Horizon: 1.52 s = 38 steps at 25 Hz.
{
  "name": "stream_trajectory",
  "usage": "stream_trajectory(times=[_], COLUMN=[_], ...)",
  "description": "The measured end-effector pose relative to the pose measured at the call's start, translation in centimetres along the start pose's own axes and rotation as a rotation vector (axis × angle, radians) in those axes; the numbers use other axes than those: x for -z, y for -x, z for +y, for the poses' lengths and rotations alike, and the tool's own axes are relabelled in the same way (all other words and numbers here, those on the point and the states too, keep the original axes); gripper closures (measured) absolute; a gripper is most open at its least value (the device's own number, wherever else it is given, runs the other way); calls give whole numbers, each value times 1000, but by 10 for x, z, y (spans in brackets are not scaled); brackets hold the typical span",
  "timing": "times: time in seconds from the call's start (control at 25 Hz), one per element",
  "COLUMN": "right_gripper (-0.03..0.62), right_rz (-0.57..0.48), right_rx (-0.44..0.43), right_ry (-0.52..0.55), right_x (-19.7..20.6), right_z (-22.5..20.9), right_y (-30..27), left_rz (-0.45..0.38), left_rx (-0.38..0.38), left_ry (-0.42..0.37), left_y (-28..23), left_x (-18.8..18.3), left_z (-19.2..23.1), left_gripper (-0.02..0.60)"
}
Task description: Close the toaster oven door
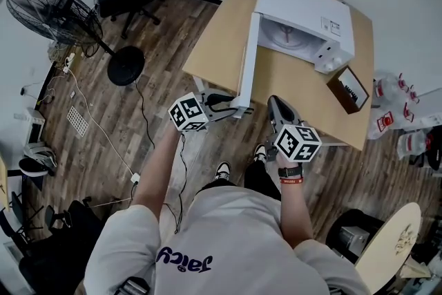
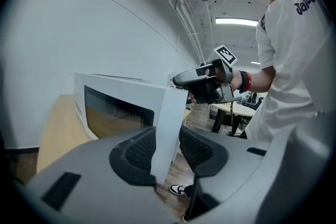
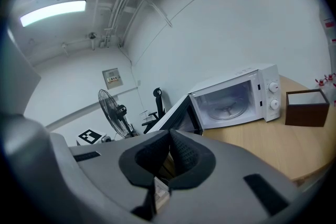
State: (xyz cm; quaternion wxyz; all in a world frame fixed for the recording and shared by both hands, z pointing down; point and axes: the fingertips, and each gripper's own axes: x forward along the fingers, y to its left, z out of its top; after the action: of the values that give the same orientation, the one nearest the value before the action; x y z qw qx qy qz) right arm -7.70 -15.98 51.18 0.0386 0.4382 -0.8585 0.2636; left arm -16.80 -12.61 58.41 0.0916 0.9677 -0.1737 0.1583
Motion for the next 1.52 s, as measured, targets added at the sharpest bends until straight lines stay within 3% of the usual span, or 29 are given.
stream_trajectory(times=[0.56, 1.52], right_gripper=[579, 579], right_rz=[-22, -90], right_rx=[5, 21], right_ry=[11, -8], right_x=[-8, -48], right_z=[-13, -51], right_y=[15, 27], left_rz=[-18, 6], left_rx=[-41, -51], left_ry=[49, 45], left_y=[-16, -52], left_x=[-6, -20], left_z=[-7, -17], left_gripper=[426, 430])
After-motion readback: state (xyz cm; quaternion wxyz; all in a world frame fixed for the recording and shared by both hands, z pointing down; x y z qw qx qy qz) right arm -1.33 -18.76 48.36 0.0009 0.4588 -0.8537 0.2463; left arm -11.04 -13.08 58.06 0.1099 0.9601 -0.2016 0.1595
